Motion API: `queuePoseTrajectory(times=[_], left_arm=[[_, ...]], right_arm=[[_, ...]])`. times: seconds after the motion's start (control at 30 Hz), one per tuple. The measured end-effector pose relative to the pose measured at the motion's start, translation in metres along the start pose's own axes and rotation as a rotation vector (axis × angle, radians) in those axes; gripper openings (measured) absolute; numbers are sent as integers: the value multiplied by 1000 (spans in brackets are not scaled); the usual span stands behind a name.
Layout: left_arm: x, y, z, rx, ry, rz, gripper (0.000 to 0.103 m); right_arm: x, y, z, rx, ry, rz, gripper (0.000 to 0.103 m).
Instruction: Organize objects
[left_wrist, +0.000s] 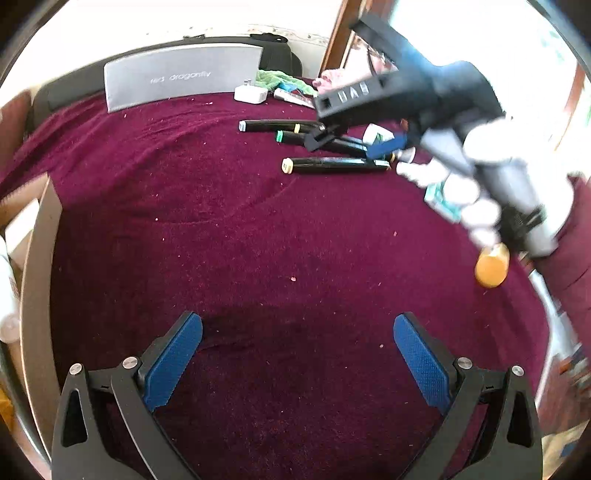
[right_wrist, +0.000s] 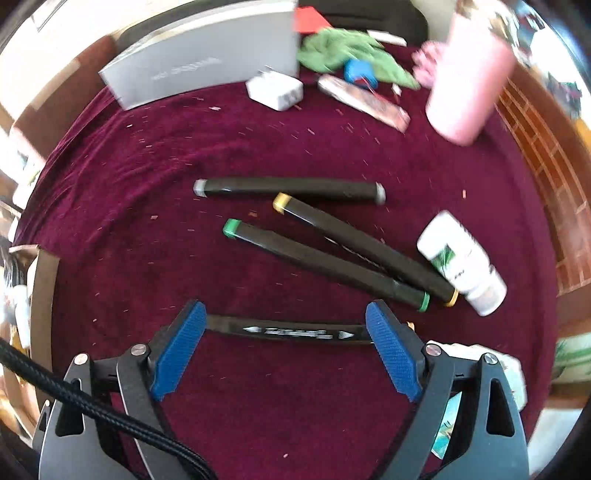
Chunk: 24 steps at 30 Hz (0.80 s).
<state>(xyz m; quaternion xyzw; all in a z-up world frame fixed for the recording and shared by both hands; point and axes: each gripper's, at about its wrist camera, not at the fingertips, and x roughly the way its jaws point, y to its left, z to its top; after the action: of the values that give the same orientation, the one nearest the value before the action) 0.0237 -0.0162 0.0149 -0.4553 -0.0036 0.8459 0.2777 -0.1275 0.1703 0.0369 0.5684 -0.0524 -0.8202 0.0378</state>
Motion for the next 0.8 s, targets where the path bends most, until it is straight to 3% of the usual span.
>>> queuePoseTrajectory(times=[0.03,0.07,0.1,0.17,0.27,0.33,0.4,0.47,0.5,0.57,0.6,0.8], left_arm=[[-2,5,1,-27,-5,-26,100],[-4,11,2,-62,-11,-60,100],[-6,18,2,-104,-19,-100,100],[-8,28,3,-165,-29,-157,100],[-9,32,3,-190,-32,-179,100],[-9,33,4,-188,-32,-178,100],[-8,31,5,-174,-32,-167,100],[-7,29,5,-160,-32,-161,100],[-7,30,5,-157,-33,-161,100],[-6,32,6,-158,-37,-166,100],[-6,33,7,-160,-39,-170,100],[-3,27,7,-127,-49,-137,100]], right_arm=[[3,-3,0,22,-4,5,90],[11,-8,-3,65,46,75,91],[8,-8,-6,78,20,83,93],[5,0,-15,60,58,128,93],[0,12,-34,51,129,252,93],[-3,24,-44,-8,122,180,91],[-2,39,-51,-98,92,50,83],[0,50,-53,-157,68,-70,63],[-1,55,-55,-183,50,-88,59],[-5,62,-59,-202,46,-101,21],[-6,64,-62,-205,54,-105,14],[-23,42,-98,-162,53,-82,12]])
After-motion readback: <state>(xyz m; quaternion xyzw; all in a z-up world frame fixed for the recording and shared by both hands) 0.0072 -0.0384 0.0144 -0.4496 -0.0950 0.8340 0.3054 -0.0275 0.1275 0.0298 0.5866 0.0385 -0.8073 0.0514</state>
